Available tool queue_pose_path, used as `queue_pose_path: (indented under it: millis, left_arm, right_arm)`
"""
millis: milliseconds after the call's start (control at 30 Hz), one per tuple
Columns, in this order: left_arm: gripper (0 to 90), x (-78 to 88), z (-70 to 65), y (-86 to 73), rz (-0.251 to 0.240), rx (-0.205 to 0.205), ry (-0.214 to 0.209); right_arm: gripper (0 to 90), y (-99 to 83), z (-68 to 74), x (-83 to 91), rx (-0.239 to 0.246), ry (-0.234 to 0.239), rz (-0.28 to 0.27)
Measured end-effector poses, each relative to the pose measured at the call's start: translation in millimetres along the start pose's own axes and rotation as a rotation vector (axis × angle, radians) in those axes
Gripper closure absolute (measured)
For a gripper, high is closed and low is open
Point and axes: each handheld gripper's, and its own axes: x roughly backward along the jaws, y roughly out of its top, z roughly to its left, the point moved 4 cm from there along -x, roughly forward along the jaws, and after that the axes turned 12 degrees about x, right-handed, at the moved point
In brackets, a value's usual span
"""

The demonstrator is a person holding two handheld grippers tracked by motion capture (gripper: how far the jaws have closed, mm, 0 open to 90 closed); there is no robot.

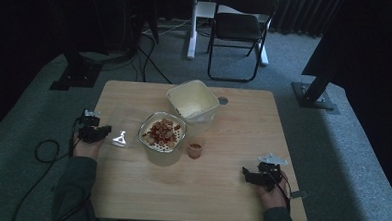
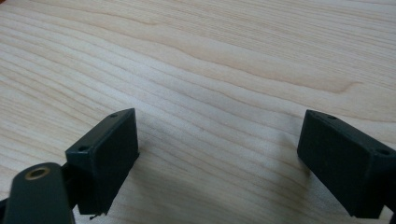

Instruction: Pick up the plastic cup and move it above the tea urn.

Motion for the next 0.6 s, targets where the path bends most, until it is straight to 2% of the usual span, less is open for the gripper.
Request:
queue_pose_path:
  millis: [67, 133, 300, 433, 467, 500, 600]
  left_arm:
    - [86.4, 3.1, -1.4, 5.4, -0.019, 0.006, -0.003]
    - [86.3, 14.9, -8.0, 25.3, -0.065, -0.002, -0.019]
    - [86.2, 31.2, -22.3, 56.4, -0.128, -0.028, -0.067]
    - [86.1, 41.8, -37.2, 76.9, -0.154, -0.043, -0.106]
    - [86.0, 41.8, -37.2, 76.9, -0.154, -0.043, -0.106]
    - [86.0, 45.6, -49.6, 85.8, -0.163, -0.062, -0.127]
    - [85.9, 48.3, -69.4, 95.2, -0.168, -0.092, -0.161]
  right_arm:
    - [12.0, 0.0, 0.1, 0.0, 0.000, 0.000, 0.000]
    - [12.0, 0.0, 0.1, 0.0, -0.001, 0.000, 0.000]
    - [12.0, -0.1, 0.0, 0.0, 0.001, 0.000, 0.000]
    - [12.0, 0.0, 0.1, 0.0, 0.000, 0.000, 0.000]
    - [12.0, 0.0, 0.1, 0.0, 0.000, 0.000, 0.000]
    - [12.0, -0.1, 0.0, 0.0, 0.001, 0.000, 0.000]
    - [12.0, -0.1, 0.0, 0.1, 0.001, 0.000, 0.000]
